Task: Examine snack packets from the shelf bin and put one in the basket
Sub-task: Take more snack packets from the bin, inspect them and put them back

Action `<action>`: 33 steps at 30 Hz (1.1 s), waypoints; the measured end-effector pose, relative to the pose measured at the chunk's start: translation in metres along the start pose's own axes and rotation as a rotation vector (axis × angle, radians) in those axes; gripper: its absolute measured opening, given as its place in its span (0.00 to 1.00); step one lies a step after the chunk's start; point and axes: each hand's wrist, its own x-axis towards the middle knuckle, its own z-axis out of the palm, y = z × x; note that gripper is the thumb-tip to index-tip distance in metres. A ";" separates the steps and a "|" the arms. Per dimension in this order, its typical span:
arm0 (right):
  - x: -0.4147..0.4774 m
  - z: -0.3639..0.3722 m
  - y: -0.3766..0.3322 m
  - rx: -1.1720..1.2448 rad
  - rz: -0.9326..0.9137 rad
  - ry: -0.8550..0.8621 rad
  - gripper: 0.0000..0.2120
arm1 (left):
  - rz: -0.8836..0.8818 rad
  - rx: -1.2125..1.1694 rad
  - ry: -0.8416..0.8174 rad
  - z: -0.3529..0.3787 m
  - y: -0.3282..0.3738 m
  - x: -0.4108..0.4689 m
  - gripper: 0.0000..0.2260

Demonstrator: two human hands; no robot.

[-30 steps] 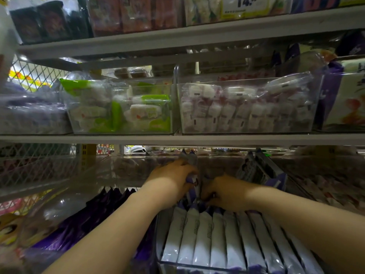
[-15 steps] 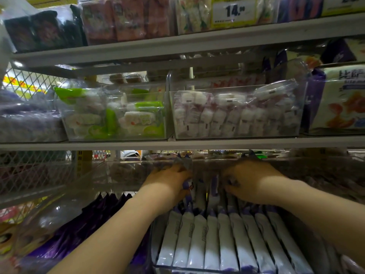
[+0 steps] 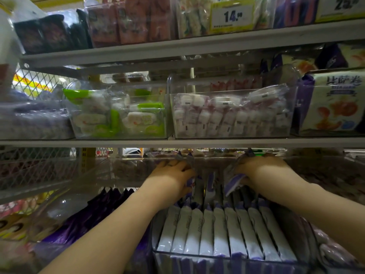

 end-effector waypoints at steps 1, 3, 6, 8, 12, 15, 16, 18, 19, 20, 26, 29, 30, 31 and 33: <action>-0.008 -0.004 0.000 0.033 -0.002 0.082 0.13 | 0.006 -0.015 0.029 -0.001 0.001 -0.002 0.21; -0.025 -0.010 -0.001 0.058 0.013 0.215 0.13 | -0.003 -0.078 0.094 -0.003 0.006 -0.007 0.20; -0.049 -0.015 -0.009 0.226 0.020 0.357 0.12 | -0.102 -0.342 0.276 -0.007 0.022 -0.014 0.14; -0.066 -0.016 -0.020 0.402 0.022 0.469 0.11 | -0.267 -0.677 0.418 -0.015 0.038 -0.018 0.09; -0.100 -0.004 -0.050 0.622 -0.003 0.733 0.15 | -0.604 -1.593 0.275 -0.039 0.077 -0.032 0.16; -0.123 0.013 -0.075 0.724 -0.074 0.834 0.15 | -0.543 -2.103 0.012 -0.044 0.102 -0.052 0.22; -0.131 0.019 -0.082 0.756 -0.095 0.835 0.15 | -0.531 -2.167 0.007 -0.044 0.109 -0.060 0.21; -0.147 0.032 -0.092 0.840 -0.154 0.767 0.18 | -0.566 -2.149 0.097 -0.040 0.118 -0.074 0.17; -0.156 0.038 -0.096 0.894 -0.182 0.712 0.20 | -0.586 -2.105 0.164 -0.037 0.122 -0.082 0.15; -0.164 0.045 -0.099 0.954 -0.198 0.663 0.21 | -0.593 -2.071 0.221 -0.033 0.126 -0.090 0.13; -0.197 0.067 -0.130 1.495 0.135 0.591 0.26 | -0.498 -1.922 0.269 0.002 0.154 -0.138 0.11; -0.198 0.071 -0.138 1.750 0.359 0.510 0.28 | -0.405 -1.962 0.146 0.023 0.164 -0.159 0.17; -0.197 0.073 -0.138 1.802 0.396 0.477 0.26 | -0.361 -1.949 0.112 0.030 0.168 -0.165 0.18; -0.197 0.075 -0.139 1.858 0.414 0.439 0.22 | -0.327 -1.936 0.091 0.036 0.172 -0.169 0.18; -0.196 0.079 -0.140 1.987 0.421 0.362 0.14 | -0.312 -1.937 0.078 0.046 0.178 -0.174 0.18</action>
